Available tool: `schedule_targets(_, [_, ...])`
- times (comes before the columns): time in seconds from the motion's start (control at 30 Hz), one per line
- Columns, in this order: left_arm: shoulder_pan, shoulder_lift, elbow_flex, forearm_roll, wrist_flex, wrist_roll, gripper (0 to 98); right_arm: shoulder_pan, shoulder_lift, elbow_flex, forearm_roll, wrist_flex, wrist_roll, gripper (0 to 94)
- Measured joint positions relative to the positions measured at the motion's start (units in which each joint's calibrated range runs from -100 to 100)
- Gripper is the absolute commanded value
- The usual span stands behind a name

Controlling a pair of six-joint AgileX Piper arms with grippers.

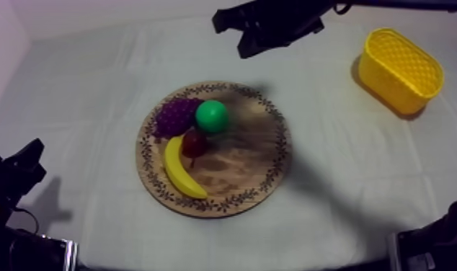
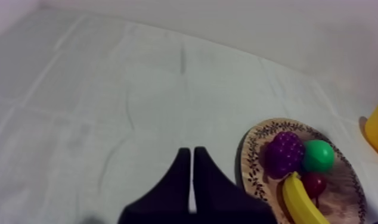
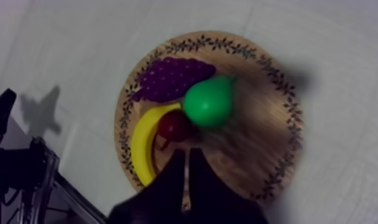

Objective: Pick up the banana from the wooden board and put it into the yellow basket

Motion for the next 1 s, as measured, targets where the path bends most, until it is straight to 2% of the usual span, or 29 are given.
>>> schedule_targets(0.17, [0.0, 0.0, 0.0, 0.00, 0.0, 0.0, 0.1, -3.0, 1.8, 0.1, 1.3, -0.3, -1.4, 3.0])
schedule_targets(0.33, [0.0, 0.0, 0.0, 0.00, 0.0, 0.0, 0.1, -5.3, 3.8, -0.4, 1.1, -1.3, -1.8, 3.8])
schedule_targets(0.47, [0.0, 0.0, 0.0, 0.00, 0.0, 0.0, 0.1, -6.6, 5.7, -1.6, 0.8, -1.6, -2.2, 8.1])
schedule_targets(0.57, [0.0, 0.0, 0.0, 0.00, 0.0, 0.0, 0.1, -7.3, 6.8, -2.0, 0.4, -2.0, -2.5, 17.1])
schedule_targets(0.73, [0.0, 0.0, 0.0, 0.00, 0.0, 0.0, 0.1, -8.2, 6.9, -0.1, 0.2, -4.7, -3.4, 45.6])
schedule_targets(0.8, [0.0, 0.0, 0.0, 0.00, 0.0, 0.0, 0.1, -8.2, 6.9, 1.2, -0.5, -6.1, -3.5, 54.0])
schedule_targets(0.9, [0.0, 0.0, 0.0, 0.00, 0.0, 0.0, 0.1, -8.2, 7.1, 3.1, -2.0, -7.9, -2.6, 62.1])
schedule_targets(1.0, [0.0, 0.0, 0.0, 0.00, 0.0, 0.0, 0.1, -8.2, 8.1, 4.0, -2.6, -10.0, -2.0, 65.7])
